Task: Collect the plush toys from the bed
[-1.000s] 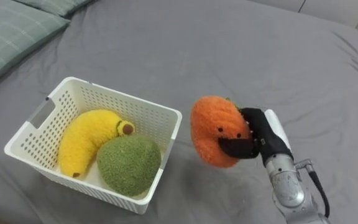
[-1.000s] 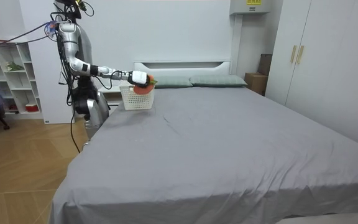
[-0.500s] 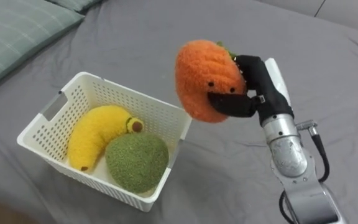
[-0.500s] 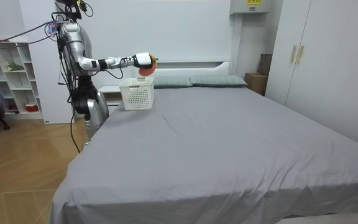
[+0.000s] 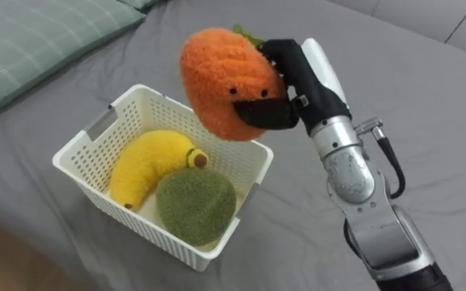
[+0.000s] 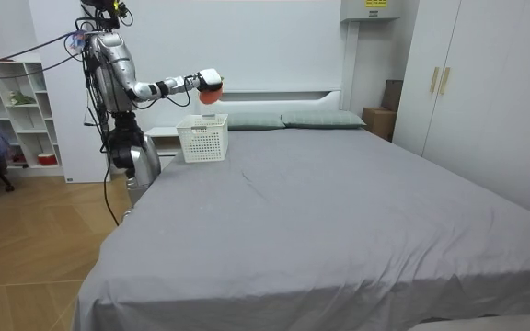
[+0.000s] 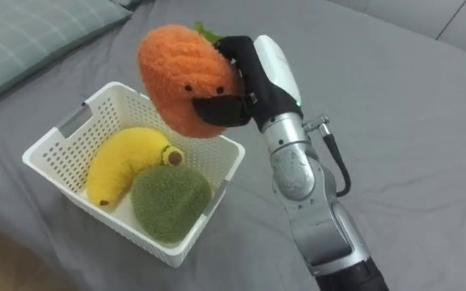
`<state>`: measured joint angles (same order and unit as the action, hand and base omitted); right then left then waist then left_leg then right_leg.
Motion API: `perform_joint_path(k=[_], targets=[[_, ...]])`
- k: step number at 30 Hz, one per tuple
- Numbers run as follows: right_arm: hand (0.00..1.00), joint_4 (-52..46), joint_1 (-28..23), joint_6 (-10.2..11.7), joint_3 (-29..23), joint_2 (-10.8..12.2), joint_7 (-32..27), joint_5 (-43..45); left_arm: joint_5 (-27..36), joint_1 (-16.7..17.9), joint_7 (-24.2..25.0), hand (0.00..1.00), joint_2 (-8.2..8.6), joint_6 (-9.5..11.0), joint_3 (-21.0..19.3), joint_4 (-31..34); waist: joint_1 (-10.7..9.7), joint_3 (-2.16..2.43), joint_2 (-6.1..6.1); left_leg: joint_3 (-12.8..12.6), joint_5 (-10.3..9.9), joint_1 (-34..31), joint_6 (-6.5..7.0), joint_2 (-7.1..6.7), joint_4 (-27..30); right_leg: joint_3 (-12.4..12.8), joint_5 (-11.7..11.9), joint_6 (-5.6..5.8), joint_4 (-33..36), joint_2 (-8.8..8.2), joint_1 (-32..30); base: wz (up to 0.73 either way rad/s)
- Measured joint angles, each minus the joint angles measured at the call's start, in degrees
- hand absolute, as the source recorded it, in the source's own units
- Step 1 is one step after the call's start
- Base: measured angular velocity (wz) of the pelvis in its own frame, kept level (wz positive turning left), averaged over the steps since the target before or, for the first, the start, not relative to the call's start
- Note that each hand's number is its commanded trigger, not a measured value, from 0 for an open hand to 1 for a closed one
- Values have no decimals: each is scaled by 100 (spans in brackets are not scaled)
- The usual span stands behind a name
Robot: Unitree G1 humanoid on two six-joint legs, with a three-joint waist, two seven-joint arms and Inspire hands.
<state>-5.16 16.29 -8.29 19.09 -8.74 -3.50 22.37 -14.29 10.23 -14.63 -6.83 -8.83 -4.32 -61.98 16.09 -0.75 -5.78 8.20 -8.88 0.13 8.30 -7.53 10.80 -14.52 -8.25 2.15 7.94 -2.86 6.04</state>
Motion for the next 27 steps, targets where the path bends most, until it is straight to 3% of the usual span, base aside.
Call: perform_joint_path(k=[3, 4, 5, 6, 7, 8, 9, 14, 19, 27], targets=[[97, 32, 19, -1, 167, 20, 50, 25, -9, 12, 23, 0, -21, 0, -5, 9, 63, -9, -32, 125, 6, -80, 7, -39, 58, -103, 1, 0, -22, -14, -2, 21], [86, 49, 19, -1, 179, 21, 64, 28, -36, 22, 32, 0, -27, -1, -5, 9, 93, -13, -38, 145, 6, -93, 7, -45, 68, -141, 1, 1, -22, -18, -6, 19], [64, 125, 38, -6, 186, 24, 77, 27, -84, 14, 49, 0, -37, -2, -7, 25, 153, -20, -49, 161, 7, -127, 7, -53, 88, -145, 1, 1, -27, -19, -16, 18], [55, 216, 90, -31, 187, 22, 87, 27, -137, 19, 67, 0, -42, -8, -6, 44, 161, -22, -57, 222, 7, -162, 7, -70, 95, -147, 1, 1, -28, -23, -30, 18], [33, 234, 108, -66, 187, 21, 90, 27, -161, 17, 76, 0, -41, -11, -8, 46, 169, -23, -71, 247, 10, -171, 8, -79, 97, -142, 0, 1, -28, -26, -37, 19], [4, 239, 112, -119, 196, 21, 104, 28, -162, 18, 116, 0, -49, -42, -16, 45, 251, -17, -102, 266, 17, -187, 7, -86, 97, -143, 0, 1, -28, -29, -50, 7], [0, 271, 115, -145, 216, 15, 120, 28, -162, 17, 142, 0, -57, -86, -15, 39, 308, -19, -117, 267, 17, -194, 8, -86, 103, -150, 0, 1, -30, -29, -56, 4], [0, 735, 277, -269, 267, -9, 125, 32, -159, 22, 140, 0, -63, -168, -11, 45, 456, -14, -189, 297, 19, -220, 9, -96, 114, -225, 0, 2, -29, -37, -57, 3], [0, 1086, 427, -277, 272, -5, 110, 29, -162, 26, 134, 0, -73, -172, -15, 56, 475, -20, -196, 310, 34, -242, 27, -114, 193, -308, -2, 8, -27, -64, -42, 6], [0, 1351, 486, -230, 266, -4, 63, -65, -159, 59, 130, 0, -180, -162, -13, 41, 453, -67, -278, 313, 38, -239, 28, -122, 201, -294, -8, 29, -25, -98, -29, 0]])
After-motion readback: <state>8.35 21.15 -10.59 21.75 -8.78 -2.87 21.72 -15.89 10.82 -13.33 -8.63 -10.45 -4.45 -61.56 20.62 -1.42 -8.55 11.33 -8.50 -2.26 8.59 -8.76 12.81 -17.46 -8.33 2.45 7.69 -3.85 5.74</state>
